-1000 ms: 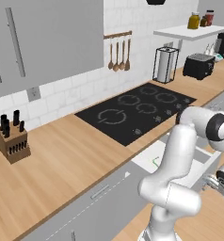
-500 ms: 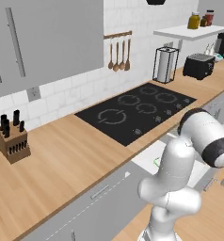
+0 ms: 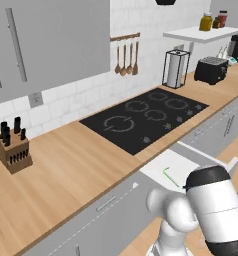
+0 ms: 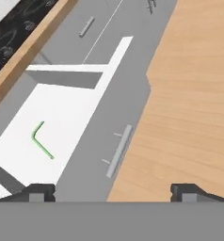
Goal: Take a straw from the drawer in front and place it inside the glass cup on the dining counter.
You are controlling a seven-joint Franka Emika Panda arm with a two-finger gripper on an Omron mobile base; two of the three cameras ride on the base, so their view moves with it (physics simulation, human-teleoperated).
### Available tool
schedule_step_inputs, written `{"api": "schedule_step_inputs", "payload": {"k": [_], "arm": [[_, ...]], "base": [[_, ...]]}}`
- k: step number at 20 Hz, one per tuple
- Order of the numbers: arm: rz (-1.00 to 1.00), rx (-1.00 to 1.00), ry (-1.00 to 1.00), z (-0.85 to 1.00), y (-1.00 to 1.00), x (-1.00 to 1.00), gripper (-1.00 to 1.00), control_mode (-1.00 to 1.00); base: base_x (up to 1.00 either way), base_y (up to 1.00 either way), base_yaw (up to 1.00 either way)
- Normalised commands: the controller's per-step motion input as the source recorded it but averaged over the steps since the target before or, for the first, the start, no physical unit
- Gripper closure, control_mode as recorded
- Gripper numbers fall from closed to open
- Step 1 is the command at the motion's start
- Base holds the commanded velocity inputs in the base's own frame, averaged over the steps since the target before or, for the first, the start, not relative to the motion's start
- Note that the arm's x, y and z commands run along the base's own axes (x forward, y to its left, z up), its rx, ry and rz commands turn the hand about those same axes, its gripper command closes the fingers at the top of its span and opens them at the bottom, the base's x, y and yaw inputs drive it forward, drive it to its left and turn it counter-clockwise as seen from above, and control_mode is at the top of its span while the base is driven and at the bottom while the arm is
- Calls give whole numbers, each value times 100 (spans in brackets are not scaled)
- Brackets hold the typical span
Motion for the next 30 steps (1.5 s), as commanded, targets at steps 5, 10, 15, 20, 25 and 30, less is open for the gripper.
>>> {"api": "schedule_step_inputs", "payload": {"k": [5,10,15,20,25,30], "arm": [[28,-19,34,100,56,69,-100,-100],[32,-13,25,51,72,85,-100,-100],[37,-2,22,2,48,100,-100,-100],[24,-5,12,-9,33,62,-100,-100],[1,-9,-3,-39,63,5,-100,-100],[1,-3,-8,-60,52,7,-100,-100]], "base": [[0,0,0],[0,0,0],[0,0,0],[0,0,0],[0,0,0],[0,0,0]]}}
